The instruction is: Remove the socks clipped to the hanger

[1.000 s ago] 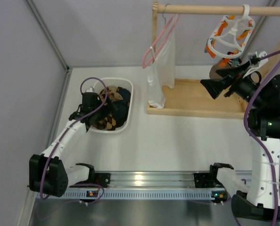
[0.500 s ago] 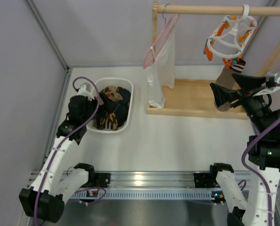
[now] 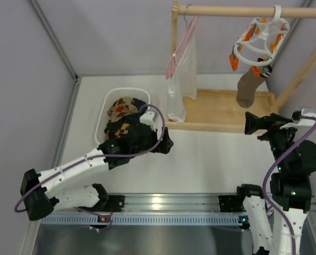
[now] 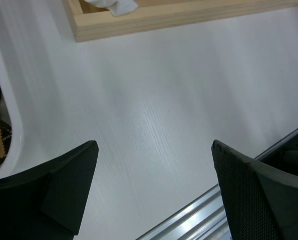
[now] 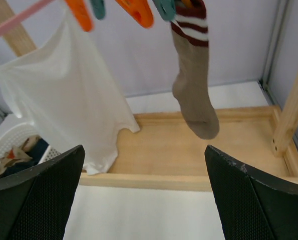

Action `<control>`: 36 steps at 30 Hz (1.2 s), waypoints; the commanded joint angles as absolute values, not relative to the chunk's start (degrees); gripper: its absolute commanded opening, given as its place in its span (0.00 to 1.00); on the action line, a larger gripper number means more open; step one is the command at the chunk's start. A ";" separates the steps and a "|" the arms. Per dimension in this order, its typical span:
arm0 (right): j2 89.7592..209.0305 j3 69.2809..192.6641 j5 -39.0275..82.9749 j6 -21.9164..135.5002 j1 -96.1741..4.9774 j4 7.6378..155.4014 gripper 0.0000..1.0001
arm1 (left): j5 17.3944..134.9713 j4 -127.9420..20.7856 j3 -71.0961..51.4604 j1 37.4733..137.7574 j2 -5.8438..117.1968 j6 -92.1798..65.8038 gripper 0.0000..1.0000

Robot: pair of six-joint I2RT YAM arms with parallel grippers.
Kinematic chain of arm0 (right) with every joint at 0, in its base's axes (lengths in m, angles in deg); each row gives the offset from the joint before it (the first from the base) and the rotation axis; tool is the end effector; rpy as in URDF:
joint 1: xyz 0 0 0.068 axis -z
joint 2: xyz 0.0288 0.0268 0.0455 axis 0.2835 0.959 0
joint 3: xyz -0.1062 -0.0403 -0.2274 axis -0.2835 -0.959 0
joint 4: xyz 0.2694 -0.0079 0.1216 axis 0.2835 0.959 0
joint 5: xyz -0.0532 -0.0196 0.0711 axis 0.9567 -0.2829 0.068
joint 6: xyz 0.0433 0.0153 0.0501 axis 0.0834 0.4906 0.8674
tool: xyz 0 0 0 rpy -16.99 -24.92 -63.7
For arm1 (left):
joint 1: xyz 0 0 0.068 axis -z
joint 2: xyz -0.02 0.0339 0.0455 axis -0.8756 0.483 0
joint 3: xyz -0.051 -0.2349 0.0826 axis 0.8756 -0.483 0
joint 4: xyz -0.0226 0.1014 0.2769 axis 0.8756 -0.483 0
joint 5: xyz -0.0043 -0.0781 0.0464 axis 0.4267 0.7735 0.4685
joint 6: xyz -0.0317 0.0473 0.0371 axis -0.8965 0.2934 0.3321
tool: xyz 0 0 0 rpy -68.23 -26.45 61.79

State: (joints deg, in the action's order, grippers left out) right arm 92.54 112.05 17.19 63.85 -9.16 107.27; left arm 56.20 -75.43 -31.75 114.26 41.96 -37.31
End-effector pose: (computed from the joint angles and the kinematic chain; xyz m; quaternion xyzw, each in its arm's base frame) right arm 0.1289 -0.0047 0.4292 0.0429 0.6677 0.1145 0.7343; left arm 0.1891 -0.2340 0.2659 0.0818 0.8643 -0.2783 0.4110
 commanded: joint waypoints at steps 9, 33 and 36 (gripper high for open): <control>97.14 107.19 21.45 63.86 -9.00 106.85 1.00 | 32.05 -73.35 -30.48 115.54 38.39 -42.48 0.98; 129.03 105.61 18.02 54.99 -6.01 70.91 0.93 | 71.52 -70.80 -36.55 114.20 30.63 -26.83 0.98; 132.99 104.30 13.21 54.72 -5.84 67.66 0.77 | 72.58 -70.71 -36.81 114.20 30.02 -27.09 0.98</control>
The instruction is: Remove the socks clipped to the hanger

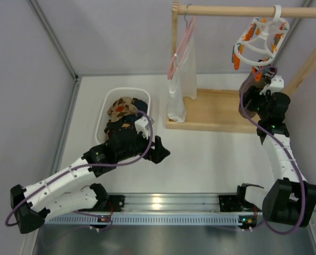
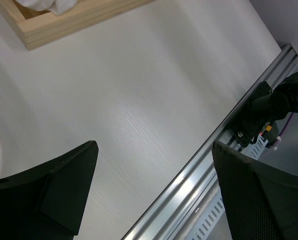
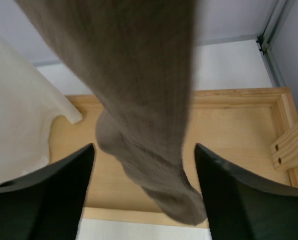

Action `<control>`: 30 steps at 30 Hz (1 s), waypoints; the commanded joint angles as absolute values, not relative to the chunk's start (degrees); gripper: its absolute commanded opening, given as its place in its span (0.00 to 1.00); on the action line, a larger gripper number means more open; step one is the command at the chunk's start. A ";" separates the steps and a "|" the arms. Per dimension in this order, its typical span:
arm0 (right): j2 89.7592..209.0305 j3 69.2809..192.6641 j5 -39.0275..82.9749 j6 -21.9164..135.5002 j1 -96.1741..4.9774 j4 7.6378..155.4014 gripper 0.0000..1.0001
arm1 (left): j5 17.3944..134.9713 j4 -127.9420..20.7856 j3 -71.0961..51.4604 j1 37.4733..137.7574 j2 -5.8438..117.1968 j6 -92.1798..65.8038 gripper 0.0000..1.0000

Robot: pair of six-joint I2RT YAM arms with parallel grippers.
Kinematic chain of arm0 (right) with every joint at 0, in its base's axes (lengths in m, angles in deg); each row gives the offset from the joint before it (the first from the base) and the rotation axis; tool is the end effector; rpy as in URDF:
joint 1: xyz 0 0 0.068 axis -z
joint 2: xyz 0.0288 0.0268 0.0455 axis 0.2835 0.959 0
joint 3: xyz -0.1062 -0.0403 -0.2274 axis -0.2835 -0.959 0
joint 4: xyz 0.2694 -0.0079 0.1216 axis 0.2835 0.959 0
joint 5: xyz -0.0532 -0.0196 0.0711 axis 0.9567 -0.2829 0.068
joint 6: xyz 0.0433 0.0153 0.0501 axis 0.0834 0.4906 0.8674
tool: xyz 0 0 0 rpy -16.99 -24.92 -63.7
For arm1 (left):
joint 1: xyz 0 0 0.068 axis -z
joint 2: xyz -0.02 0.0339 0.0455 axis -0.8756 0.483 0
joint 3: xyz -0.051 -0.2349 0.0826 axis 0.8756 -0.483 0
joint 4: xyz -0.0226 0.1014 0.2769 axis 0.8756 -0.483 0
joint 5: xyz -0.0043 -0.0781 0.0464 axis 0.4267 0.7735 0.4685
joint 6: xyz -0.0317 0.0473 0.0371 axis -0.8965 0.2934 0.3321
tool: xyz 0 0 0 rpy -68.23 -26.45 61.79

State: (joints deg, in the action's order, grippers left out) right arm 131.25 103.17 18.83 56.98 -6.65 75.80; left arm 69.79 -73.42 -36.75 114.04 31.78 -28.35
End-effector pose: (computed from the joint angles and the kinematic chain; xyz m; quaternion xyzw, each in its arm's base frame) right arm 0.3186 -0.0448 0.2939 0.0517 0.7631 0.0562 0.6417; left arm 0.1621 -0.2177 0.2816 0.1985 0.8148 -0.3593 0.4093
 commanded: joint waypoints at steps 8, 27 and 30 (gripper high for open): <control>129.84 97.79 15.78 60.17 -11.01 62.37 0.00 | 71.87 -67.03 -36.81 114.20 29.74 -29.11 0.98; 126.76 115.98 44.90 77.40 -38.08 96.21 0.00 | 64.23 -30.84 -18.45 118.86 64.37 -10.25 0.98; 127.55 118.09 44.91 78.28 -40.02 98.58 0.00 | 64.23 -26.25 -17.30 118.95 68.33 -6.28 0.98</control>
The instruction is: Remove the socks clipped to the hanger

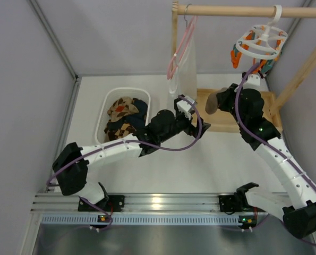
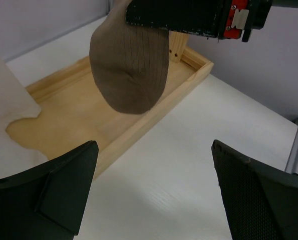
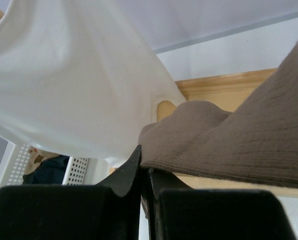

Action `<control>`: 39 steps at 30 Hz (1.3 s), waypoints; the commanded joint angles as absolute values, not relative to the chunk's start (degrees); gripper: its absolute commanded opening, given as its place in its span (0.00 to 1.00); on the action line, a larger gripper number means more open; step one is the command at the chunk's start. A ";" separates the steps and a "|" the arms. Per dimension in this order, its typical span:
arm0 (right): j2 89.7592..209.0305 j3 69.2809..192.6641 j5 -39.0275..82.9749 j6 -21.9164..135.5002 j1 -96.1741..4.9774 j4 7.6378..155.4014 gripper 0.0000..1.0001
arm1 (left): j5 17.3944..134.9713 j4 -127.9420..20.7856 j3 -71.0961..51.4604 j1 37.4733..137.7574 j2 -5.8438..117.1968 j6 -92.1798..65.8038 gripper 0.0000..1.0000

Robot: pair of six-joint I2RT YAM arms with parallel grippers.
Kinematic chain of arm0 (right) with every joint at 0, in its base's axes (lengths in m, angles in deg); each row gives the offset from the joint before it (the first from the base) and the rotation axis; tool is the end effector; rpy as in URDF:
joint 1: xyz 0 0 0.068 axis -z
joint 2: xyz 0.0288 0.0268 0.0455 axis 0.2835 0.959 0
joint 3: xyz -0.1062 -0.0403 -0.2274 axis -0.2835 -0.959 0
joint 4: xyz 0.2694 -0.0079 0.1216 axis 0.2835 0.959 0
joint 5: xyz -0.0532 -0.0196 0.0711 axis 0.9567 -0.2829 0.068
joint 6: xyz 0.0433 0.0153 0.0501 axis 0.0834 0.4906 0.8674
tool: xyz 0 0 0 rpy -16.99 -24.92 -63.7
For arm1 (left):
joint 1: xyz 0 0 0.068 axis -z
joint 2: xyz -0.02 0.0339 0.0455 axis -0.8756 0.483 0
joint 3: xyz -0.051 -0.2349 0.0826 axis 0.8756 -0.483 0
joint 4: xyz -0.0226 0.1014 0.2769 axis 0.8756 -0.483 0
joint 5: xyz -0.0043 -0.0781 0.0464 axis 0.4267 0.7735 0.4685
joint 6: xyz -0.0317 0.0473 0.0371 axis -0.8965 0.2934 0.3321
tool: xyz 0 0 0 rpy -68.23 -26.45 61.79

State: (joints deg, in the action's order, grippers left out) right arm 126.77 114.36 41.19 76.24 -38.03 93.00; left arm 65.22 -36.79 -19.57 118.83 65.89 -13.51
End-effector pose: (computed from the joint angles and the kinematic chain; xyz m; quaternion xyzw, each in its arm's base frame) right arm 0.2807 0.0992 0.3594 0.0953 0.7672 0.1837 0.6071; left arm 0.2220 -0.3468 0.2922 0.2705 0.6815 -0.3739 0.5680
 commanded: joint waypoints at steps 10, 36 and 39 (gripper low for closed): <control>126.94 121.78 45.52 78.98 -43.28 101.67 0.00 | 51.50 -22.02 -6.33 122.99 80.45 9.63 0.98; 101.30 108.07 47.54 75.29 -43.72 103.94 0.99 | 45.51 -17.71 -8.85 124.57 84.33 -0.99 0.00; 97.68 111.13 49.12 73.37 -43.72 107.72 1.00 | 46.21 -17.71 -9.91 124.57 85.30 -4.50 0.00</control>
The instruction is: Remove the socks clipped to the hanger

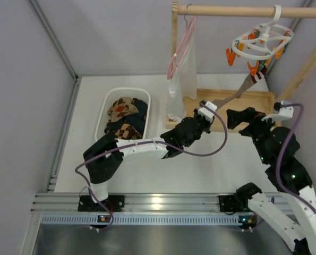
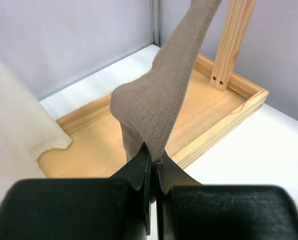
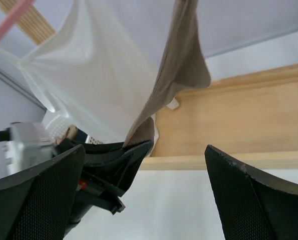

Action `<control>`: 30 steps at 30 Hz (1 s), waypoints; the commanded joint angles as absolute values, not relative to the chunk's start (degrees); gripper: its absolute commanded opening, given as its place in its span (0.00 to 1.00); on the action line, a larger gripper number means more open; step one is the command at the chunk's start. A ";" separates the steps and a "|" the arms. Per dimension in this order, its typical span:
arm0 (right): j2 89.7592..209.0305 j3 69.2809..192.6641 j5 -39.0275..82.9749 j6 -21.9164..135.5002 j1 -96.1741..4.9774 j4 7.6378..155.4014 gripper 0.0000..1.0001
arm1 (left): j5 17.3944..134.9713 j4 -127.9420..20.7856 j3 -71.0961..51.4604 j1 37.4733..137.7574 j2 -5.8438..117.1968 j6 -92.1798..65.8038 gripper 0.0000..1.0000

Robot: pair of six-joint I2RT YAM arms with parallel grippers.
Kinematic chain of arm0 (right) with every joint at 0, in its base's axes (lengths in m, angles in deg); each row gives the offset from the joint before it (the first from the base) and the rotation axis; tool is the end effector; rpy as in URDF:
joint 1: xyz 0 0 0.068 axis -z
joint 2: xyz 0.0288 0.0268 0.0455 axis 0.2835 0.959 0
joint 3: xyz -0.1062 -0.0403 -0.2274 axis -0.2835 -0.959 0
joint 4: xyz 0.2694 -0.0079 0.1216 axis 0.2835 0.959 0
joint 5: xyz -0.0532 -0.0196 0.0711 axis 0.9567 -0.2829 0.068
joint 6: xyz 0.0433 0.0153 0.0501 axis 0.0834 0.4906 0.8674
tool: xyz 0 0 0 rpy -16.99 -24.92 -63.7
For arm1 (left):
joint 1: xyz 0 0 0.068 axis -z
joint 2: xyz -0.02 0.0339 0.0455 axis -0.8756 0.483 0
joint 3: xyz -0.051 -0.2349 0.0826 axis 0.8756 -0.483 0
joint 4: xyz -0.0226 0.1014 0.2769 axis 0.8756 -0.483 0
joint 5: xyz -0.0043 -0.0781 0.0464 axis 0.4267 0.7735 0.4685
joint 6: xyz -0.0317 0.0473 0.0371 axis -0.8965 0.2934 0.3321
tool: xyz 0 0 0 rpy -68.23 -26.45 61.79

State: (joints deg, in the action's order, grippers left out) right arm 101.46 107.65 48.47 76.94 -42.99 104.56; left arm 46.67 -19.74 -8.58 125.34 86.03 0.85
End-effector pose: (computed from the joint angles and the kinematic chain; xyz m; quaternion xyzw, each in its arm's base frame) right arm 0.1746 0.0674 0.3865 0.1140 0.7237 0.1940 0.6524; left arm 0.2268 -0.4245 0.2570 0.2575 0.6360 -0.2594 0.6796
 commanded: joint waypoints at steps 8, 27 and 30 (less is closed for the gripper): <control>106.78 129.67 55.19 63.35 -43.80 119.23 0.99 | 49.90 -17.71 -12.20 124.75 85.13 -9.52 0.00; 133.52 165.98 48.60 53.05 -42.93 128.38 0.71 | 51.40 -17.80 -15.45 125.01 81.96 -10.84 0.00; 135.99 166.35 48.42 54.10 -40.74 127.77 0.67 | 51.57 -17.71 -15.80 125.01 82.05 -11.19 0.00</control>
